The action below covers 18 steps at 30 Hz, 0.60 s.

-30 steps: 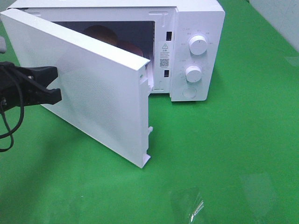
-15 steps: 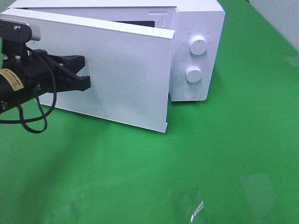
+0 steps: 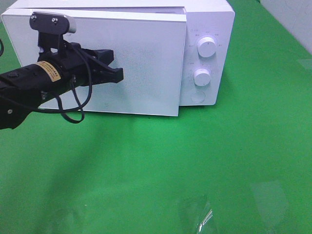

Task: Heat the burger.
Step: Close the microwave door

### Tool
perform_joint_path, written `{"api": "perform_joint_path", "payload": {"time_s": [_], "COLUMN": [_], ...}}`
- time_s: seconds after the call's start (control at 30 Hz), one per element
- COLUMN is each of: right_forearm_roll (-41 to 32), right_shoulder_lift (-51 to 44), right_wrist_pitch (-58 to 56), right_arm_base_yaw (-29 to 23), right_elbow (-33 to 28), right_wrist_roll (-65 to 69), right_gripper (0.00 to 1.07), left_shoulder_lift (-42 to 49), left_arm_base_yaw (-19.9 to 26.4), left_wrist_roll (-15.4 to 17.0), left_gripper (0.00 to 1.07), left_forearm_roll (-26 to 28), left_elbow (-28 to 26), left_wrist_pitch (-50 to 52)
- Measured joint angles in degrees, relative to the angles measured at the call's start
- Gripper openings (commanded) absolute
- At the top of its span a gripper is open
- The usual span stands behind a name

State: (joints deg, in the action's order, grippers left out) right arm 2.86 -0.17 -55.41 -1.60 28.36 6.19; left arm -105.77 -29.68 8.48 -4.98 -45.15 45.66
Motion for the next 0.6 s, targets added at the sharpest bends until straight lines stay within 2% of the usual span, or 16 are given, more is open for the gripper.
{"api": "perform_joint_path", "payload": {"time_s": [0.13, 0.17, 0.27, 0.33, 0.6], "right_forearm_roll": [0.0, 0.0, 0.0, 0.0, 0.0], "right_shoulder_lift": [0.0, 0.0, 0.0, 0.0, 0.0], "right_wrist_pitch": [0.0, 0.0, 0.0, 0.0, 0.0], "right_arm_base_yaw": [0.0, 0.0, 0.0, 0.0, 0.0], "right_elbow": [0.0, 0.0, 0.0, 0.0, 0.0], "right_wrist_roll": [0.0, 0.0, 0.0, 0.0, 0.0], "right_gripper": [0.75, 0.75, 0.75, 0.75, 0.75], "left_shoulder_lift": [-1.3, -2.6, -4.0, -4.0, -7.2], "left_arm_base_yaw": [-1.3, -2.5, -3.6, -3.6, -5.0], "left_wrist_roll": [-0.6, -1.3, -2.3, -2.3, -2.6], "left_gripper": [0.00, 0.00, 0.00, 0.00, 0.00], "left_forearm_roll": [1.3, 2.6, 3.5, 3.5, 1.9], "left_elbow": [-2.5, -5.0, -7.2, -7.2, -12.9], "left_wrist_pitch": [-0.3, -1.4, -1.9, -1.9, -4.9]}}
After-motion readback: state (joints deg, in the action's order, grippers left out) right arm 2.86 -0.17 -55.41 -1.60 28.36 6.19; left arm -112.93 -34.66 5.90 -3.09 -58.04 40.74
